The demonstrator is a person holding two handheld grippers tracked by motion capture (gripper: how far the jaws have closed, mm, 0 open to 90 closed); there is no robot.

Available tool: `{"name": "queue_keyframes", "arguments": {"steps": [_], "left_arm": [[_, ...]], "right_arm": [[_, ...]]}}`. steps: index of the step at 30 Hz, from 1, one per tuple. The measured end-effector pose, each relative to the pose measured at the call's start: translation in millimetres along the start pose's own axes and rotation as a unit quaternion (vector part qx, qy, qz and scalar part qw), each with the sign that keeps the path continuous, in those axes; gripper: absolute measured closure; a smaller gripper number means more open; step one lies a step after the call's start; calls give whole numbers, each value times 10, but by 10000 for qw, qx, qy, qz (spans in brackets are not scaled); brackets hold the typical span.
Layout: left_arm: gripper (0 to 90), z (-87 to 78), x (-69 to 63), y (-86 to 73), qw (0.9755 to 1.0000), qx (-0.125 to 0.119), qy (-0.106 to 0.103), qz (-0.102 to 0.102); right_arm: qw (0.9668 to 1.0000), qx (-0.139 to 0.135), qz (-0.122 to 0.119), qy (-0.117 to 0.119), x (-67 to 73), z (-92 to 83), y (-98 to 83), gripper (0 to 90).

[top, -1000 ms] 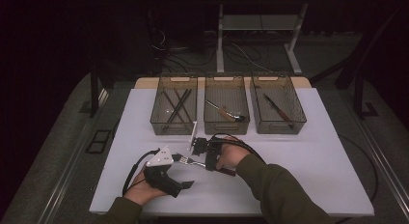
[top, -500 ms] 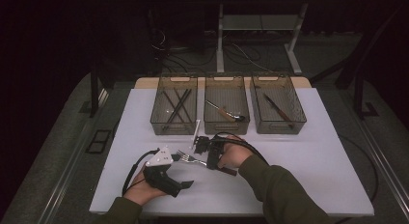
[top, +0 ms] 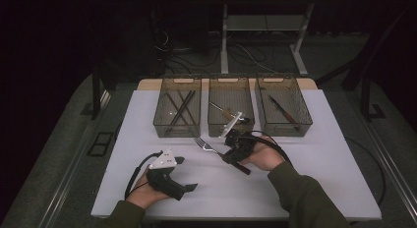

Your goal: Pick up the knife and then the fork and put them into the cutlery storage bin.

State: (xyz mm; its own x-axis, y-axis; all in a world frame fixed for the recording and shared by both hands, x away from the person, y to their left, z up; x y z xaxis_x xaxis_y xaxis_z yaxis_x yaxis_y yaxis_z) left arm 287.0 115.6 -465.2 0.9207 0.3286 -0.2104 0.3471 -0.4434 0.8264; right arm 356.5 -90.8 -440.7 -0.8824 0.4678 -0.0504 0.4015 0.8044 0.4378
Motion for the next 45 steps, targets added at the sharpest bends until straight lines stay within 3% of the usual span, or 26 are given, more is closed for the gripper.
{"name": "queue_keyframes", "arguments": {"steps": [3,6,10,16,20,28,35,43,45], "left_arm": [[0,2,1,-2,10000,11,-1,1],[0,5,2,-3,10000,13,-2,-3],[0,2,-2,-1,10000,10,-7,5],[0,-8,-4,-1,10000,57,-23,52],[0,-15,-4,5,10000,29,-15,53],[0,-17,-6,8,10000,24,-18,56],[0,-25,-1,11,10000,9,-10,54],[0,-26,0,11,10000,12,-8,57],[0,-26,0,10,10000,15,-9,57]], "right_arm": [[9992,-344,212,-3,-72,-76,-101,770],[9961,-730,481,67,-148,-158,-204,770],[9895,-1165,848,129,-253,-247,-314,771],[9802,-1624,1129,112,-406,-397,-431,770],[9711,-1990,1318,86,-490,-514,-488,770],[9568,-2428,1599,-72,-623,-646,-578,770],[9470,-2664,1772,-277,-725,-730,-643,769],[9289,-3024,2074,-519,-871,-897,-757,769],[9260,-3060,2139,-567,-908,-924,-794,768]]}}
Point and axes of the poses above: each handheld gripper's, and its own axes: z roughly forward along the jaws, y roughly out of its top, x roughly to its left, the point moved 5 cm from there along z, roughly forward along the jaws, and after that the axes turned 10 degrees about -y, right-handed, at the moved point
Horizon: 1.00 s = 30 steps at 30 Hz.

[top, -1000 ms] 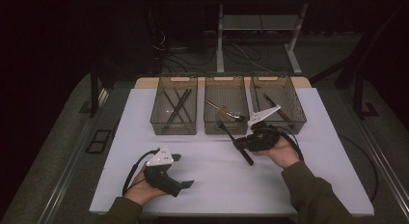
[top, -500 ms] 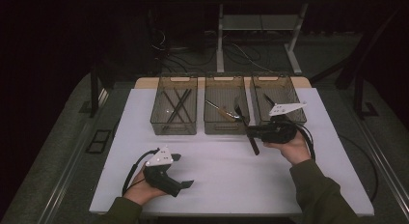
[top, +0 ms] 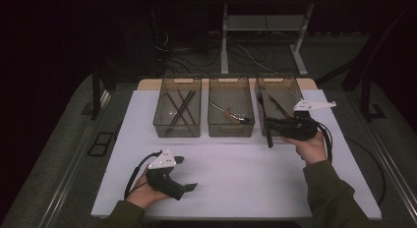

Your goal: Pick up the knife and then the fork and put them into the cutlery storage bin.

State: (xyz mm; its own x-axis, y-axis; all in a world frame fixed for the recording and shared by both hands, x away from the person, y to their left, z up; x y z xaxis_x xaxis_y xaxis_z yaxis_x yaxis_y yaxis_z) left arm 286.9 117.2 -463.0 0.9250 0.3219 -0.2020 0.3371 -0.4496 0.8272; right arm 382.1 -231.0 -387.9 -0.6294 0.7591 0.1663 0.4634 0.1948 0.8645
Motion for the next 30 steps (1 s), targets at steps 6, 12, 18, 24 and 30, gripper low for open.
{"name": "queue_keyframes", "arguments": {"steps": [6,12,18,24,30], "left_arm": [[0,2,-1,1,10000,-13,4,-12],[0,1,9,-3,10000,-23,16,-30],[0,-4,28,-5,9999,-34,44,-83],[0,-2,20,-3,9999,-72,40,-107],[0,-1,17,0,9999,-97,43,-113]], "right_arm": [[9993,-210,105,-284,-137,-111,22,768],[9977,-335,93,-575,-254,-200,60,769],[9948,-552,99,-850,-417,-287,229,768],[9909,-487,-65,-1257,-587,-264,398,768],[9828,-332,-49,-1814,-810,-149,441,768]]}}
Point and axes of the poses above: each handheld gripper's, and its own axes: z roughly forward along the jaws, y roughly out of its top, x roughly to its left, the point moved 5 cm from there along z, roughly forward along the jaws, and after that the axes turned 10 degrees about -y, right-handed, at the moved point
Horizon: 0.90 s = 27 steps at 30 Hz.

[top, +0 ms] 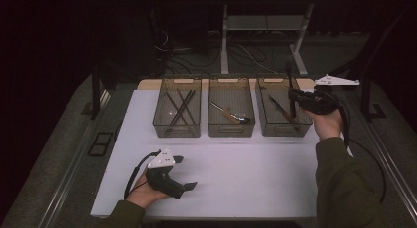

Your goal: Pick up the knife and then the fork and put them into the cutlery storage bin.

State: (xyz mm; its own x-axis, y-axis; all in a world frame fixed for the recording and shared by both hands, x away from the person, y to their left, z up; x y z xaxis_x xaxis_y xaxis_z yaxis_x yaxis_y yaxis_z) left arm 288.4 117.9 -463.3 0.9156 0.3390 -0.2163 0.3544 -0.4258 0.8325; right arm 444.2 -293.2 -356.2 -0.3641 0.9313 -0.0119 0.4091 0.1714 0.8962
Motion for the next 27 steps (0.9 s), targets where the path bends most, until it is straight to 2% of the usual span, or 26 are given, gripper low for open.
{"name": "queue_keyframes", "arguments": {"steps": [5,11,22,27], "left_arm": [[0,-9,-2,4,10000,-14,-4,23],[0,-11,-1,4,10000,-18,-17,26],[0,-3,-1,2,10000,-2,-34,24],[0,-3,0,1,10000,-7,-38,25]], "right_arm": [[9989,417,20,-208,-69,212,-112,768],[9954,886,-21,-351,-123,369,-295,768],[9883,1452,-96,-464,-222,468,-510,764],[9871,1550,-29,-389,-229,491,-545,728]]}}
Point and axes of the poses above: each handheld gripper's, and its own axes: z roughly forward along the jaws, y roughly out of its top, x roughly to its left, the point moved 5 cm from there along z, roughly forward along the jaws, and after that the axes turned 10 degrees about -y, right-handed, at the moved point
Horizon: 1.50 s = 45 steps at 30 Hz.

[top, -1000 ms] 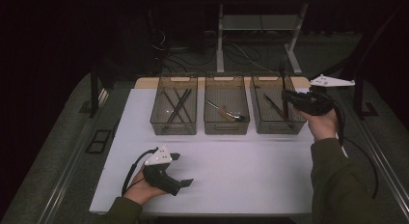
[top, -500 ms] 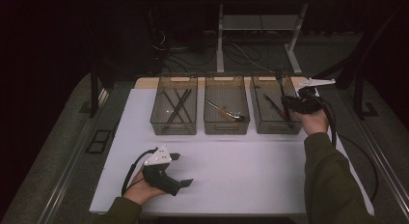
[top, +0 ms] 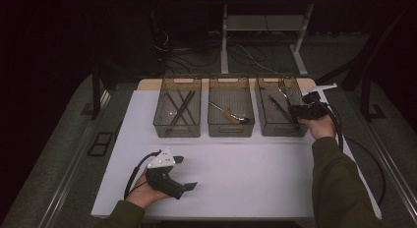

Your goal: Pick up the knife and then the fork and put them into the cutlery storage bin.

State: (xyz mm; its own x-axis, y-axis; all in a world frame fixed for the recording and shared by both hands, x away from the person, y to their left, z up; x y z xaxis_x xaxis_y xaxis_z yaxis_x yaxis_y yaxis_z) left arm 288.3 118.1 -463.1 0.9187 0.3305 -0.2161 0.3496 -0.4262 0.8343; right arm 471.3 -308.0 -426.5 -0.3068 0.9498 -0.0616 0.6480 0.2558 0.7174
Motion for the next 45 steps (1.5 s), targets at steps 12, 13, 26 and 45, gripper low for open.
{"name": "queue_keyframes", "arguments": {"steps": [12,13,26,45], "left_arm": [[0,-3,2,0,10000,3,19,-11],[0,-2,3,0,10000,1,16,-7],[0,-9,35,1,10000,12,61,-30],[0,-11,61,-2,9998,-60,82,-150]], "right_arm": [[9979,-347,342,424,45,-135,77,396],[9979,-360,297,455,58,-152,76,372],[9936,-800,82,795,350,-402,20,194],[9873,-1084,-252,1137,826,-629,-357,176]]}}
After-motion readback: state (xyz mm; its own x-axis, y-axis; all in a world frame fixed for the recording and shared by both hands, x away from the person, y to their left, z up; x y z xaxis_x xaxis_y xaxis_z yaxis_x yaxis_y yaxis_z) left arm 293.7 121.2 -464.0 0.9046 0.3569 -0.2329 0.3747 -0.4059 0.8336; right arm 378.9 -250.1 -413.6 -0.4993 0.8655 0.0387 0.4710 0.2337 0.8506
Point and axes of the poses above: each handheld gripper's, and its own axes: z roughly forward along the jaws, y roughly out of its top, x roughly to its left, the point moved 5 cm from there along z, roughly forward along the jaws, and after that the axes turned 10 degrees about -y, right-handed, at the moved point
